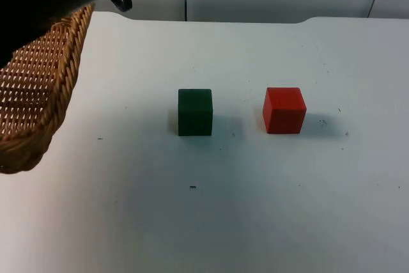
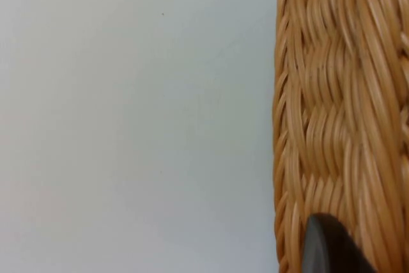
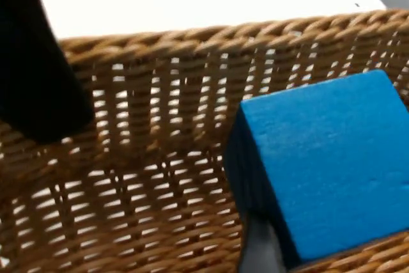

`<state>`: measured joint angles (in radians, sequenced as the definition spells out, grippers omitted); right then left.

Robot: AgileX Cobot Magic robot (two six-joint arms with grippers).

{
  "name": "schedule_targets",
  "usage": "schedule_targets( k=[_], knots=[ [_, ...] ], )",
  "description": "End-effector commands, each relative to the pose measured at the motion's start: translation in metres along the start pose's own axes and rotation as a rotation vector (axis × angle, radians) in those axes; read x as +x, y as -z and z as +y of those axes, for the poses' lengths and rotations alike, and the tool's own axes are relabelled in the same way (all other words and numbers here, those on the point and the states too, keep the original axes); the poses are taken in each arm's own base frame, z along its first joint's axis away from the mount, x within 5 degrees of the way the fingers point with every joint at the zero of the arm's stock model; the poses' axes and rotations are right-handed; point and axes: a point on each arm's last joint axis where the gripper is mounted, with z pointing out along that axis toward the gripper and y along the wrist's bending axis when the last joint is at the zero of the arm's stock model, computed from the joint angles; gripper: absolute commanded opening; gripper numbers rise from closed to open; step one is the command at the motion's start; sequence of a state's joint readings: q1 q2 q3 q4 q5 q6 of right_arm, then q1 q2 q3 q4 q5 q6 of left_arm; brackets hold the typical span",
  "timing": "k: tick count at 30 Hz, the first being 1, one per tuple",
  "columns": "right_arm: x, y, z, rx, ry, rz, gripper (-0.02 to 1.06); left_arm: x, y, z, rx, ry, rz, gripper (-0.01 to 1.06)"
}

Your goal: Pick up the basket with the left hand and place the blue cube into the basket with the right hand.

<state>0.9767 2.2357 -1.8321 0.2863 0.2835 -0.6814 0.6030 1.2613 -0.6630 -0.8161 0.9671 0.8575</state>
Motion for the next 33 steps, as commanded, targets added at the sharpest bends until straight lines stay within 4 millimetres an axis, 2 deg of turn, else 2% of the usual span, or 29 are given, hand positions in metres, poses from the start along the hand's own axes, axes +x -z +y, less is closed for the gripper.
schedule_targets(
  k=[1,9,11,12,13,15,17,18,19,20,24,28,29,33],
  knots=[
    [0.001,-0.004,0.0,0.004,-0.007,-0.006,0.0,-0.005,0.002,-0.005,0.032,0.008,-0.03,0.0],
    [0.012,-0.015,0.004,-0.003,-0.007,0.017,0.0,-0.005,0.002,-0.005,0.034,0.01,-0.033,0.0],
    [0.012,-0.015,0.004,-0.006,-0.007,0.02,0.09,-0.005,0.002,-0.005,0.035,0.011,-0.033,0.0],
    [0.012,-0.015,0.004,-0.006,-0.007,0.02,0.09,-0.005,0.002,-0.005,0.035,0.011,-0.033,0.0],
    [0.012,-0.015,0.004,-0.005,-0.007,0.019,0.17,-0.005,0.002,-0.005,0.035,0.011,-0.033,0.0],
    [0.009,-0.012,0.003,0.001,-0.006,0.009,0.38,-0.005,0.002,-0.006,0.037,0.014,-0.036,0.0],
    [0.005,-0.008,0.0,0.009,-0.011,-0.005,0.65,-0.005,0.002,-0.005,0.037,0.015,-0.039,0.0],
    [0.005,-0.008,0.0,0.009,-0.011,-0.005,0.65,-0.005,0.002,-0.005,0.037,0.015,-0.039,0.0],
    [0.002,-0.005,-0.001,0.014,-0.029,-0.012,0.75,-0.006,0.002,-0.006,0.039,0.015,-0.042,0.0],
    [-0.003,-0.001,-0.003,0.02,-0.03,-0.025,0.8,-0.006,0.002,-0.006,0.04,0.016,-0.043,0.0],
    [-0.015,0.013,-0.009,0.041,0.0,-0.051,0.79,-0.006,0.002,-0.006,0.041,0.017,-0.045,0.0],
    [-0.037,0.048,-0.021,0.04,0.0,-0.067,0.78,-0.006,0.002,-0.005,0.036,0.017,-0.049,0.0],
    [-0.037,0.048,-0.021,0.04,0.0,-0.067,0.78,-0.006,0.002,-0.005,0.036,0.017,-0.049,0.0],
    [-0.06,0.099,-0.039,0.048,-0.021,-0.085,0.73,-0.008,0.001,-0.004,0.026,0.024,-0.066,0.0]
  ],
)
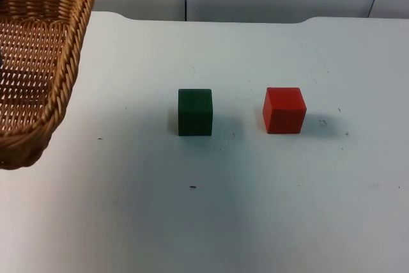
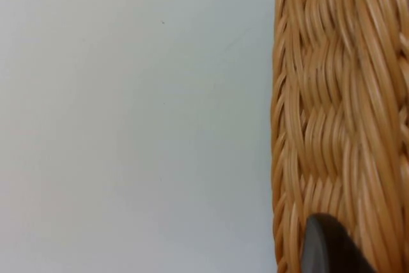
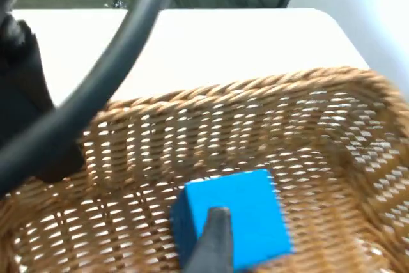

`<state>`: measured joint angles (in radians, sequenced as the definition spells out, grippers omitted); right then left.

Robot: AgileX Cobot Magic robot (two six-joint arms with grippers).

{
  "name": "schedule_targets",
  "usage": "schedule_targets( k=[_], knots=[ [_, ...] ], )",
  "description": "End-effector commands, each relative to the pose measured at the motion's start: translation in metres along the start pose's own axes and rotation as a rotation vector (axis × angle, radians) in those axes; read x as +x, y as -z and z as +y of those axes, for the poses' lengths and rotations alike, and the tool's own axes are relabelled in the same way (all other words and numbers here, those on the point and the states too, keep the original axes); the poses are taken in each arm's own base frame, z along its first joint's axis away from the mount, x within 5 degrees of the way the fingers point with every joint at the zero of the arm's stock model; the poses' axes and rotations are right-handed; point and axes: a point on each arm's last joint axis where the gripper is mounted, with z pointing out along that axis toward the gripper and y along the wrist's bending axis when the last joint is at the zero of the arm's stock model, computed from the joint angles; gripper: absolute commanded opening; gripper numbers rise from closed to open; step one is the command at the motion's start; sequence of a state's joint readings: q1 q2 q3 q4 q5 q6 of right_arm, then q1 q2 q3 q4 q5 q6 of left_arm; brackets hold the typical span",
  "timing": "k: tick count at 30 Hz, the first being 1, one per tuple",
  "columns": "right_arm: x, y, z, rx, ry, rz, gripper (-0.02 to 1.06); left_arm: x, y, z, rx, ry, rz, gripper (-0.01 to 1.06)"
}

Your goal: Pick up the basket with the left hand and place the blue cube into the basket with the right hand.

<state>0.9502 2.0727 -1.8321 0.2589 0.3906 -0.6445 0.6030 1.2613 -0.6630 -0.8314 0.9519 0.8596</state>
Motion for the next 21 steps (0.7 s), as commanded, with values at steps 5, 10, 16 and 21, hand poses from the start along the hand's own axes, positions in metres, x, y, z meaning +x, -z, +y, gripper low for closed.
schedule_targets(
  k=[5,10,16,21],
  knots=[
    [-0.04,0.082,-0.031,0.045,-0.012,-0.061,0.73,-0.009,-0.004,-0.002,0.051,0.03,-0.052,0.0],
    [-0.048,0.116,-0.035,0.031,-0.005,-0.047,0.73,-0.012,-0.016,0.006,0.091,0.053,-0.039,0.0],
    [-0.037,0.139,-0.026,0.034,0.013,-0.038,0.73,-0.016,-0.038,0.021,0.134,0.083,-0.023,0.0],
    [-0.019,0.158,-0.017,0.069,0.004,-0.059,0.73,-0.023,-0.056,0.028,0.163,0.081,0.023,0.0]
  ],
)
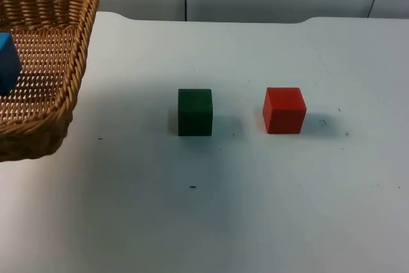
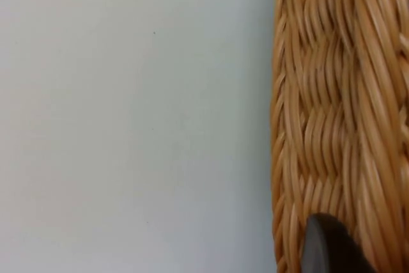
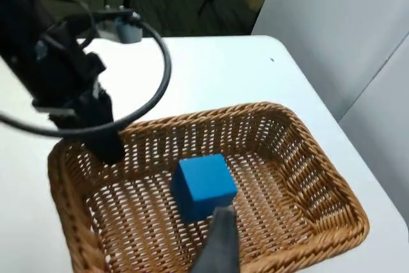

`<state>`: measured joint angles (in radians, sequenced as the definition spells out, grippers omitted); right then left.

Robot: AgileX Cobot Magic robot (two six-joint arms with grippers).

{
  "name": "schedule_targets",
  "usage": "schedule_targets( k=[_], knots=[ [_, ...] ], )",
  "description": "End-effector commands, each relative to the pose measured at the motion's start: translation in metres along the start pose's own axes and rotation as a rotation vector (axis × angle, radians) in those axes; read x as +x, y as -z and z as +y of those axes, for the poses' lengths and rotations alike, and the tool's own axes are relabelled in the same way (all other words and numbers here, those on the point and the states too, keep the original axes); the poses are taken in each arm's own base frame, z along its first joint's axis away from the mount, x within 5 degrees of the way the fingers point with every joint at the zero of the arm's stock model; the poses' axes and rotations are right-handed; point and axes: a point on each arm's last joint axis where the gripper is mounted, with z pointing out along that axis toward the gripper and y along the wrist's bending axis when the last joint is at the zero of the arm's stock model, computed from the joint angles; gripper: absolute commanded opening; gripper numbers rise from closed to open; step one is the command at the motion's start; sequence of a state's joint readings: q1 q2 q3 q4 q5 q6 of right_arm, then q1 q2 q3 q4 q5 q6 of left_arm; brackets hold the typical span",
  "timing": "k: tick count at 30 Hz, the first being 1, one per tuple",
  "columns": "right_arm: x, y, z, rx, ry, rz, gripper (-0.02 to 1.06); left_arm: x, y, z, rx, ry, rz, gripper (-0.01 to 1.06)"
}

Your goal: Pick up the basket with the left hand and place the blue cube into the basket with the right hand.

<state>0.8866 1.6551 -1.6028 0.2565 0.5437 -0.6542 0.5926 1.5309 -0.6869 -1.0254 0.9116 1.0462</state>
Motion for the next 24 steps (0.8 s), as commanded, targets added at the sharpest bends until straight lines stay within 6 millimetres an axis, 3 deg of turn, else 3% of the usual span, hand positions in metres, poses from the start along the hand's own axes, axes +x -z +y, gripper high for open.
schedule_targets(
  k=[1,8,11,12,16,24],
  knots=[
    [0.012,0.019,0.005,0.045,0.0,-0.037,0.73,-0.014,-0.013,-0.002,0.055,-0.006,-0.002,0.0],
    [0.043,0.048,0.02,0.099,-0.055,-0.091,0.73,-0.025,-0.039,0.002,0.012,-0.033,0.019,0.0],
    [0.057,0.071,0.028,0.146,-0.079,-0.144,0.73,-0.027,-0.052,0.009,-0.036,-0.013,0.01,0.0],
    [0.057,0.071,0.028,0.146,-0.079,-0.144,0.73,-0.027,-0.052,0.009,-0.036,-0.013,0.01,0.0],
    [0.066,0.102,0.034,0.208,-0.113,-0.239,0.73,-0.026,-0.068,0.02,-0.08,-0.018,0.015,0.0],
    [0.073,0.131,0.042,0.21,-0.151,-0.283,0.73,-0.021,-0.082,0.033,-0.094,-0.036,0.042,0.0]
  ],
)
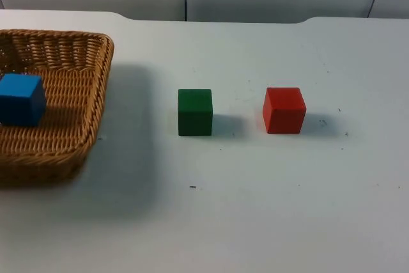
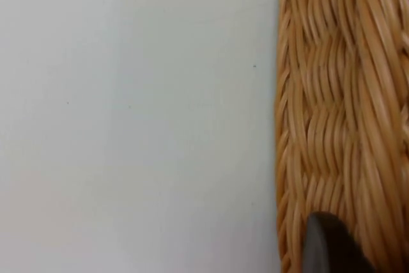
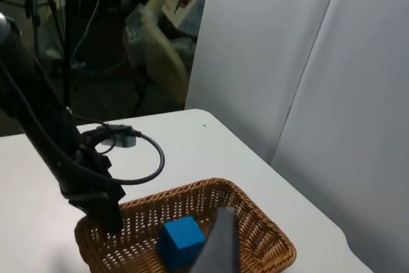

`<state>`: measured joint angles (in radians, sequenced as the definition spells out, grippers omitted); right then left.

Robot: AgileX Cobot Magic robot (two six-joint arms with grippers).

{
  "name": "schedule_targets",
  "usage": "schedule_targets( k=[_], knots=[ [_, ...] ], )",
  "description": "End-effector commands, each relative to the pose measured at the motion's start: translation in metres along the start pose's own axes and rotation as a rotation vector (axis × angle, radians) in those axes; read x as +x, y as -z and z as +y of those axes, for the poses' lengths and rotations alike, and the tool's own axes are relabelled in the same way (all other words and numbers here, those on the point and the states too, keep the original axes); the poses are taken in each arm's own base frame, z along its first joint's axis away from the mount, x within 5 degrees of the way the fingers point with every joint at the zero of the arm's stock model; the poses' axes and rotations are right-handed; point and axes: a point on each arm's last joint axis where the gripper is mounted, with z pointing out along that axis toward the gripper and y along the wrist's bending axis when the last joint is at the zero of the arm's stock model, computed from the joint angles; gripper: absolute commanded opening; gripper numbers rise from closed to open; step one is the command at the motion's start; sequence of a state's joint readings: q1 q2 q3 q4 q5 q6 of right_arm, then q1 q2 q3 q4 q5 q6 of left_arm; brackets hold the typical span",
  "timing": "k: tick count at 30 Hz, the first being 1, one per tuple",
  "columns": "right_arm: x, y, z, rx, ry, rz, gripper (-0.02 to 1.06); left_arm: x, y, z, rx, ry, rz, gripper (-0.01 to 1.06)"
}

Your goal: Pick up the basket with the left hand and place the blue cube into the basket with the right hand.

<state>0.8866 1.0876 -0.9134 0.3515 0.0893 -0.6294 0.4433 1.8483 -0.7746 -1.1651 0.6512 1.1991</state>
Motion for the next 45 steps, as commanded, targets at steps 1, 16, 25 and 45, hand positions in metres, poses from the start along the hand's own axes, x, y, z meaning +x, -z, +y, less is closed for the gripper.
schedule_targets(
  k=[1,16,25,45],
  knots=[
    [0.0,0.01,0.0,-0.003,-0.025,-0.007,0.73,-0.003,-0.004,0.0,-0.001,-0.019,-0.016,0.0],
    [0.003,0.014,0.004,-0.044,-0.024,0.04,0.73,-0.008,-0.003,0.011,-0.129,-0.111,-0.056,0.01],
    [0.004,0.014,0.004,-0.05,-0.024,0.049,0.73,-0.009,-0.002,0.014,-0.166,-0.106,-0.068,0.3],
    [0.005,0.015,0.005,-0.061,-0.024,0.063,0.73,-0.012,0.0,0.013,-0.16,-0.137,-0.079,0.78]
  ],
)
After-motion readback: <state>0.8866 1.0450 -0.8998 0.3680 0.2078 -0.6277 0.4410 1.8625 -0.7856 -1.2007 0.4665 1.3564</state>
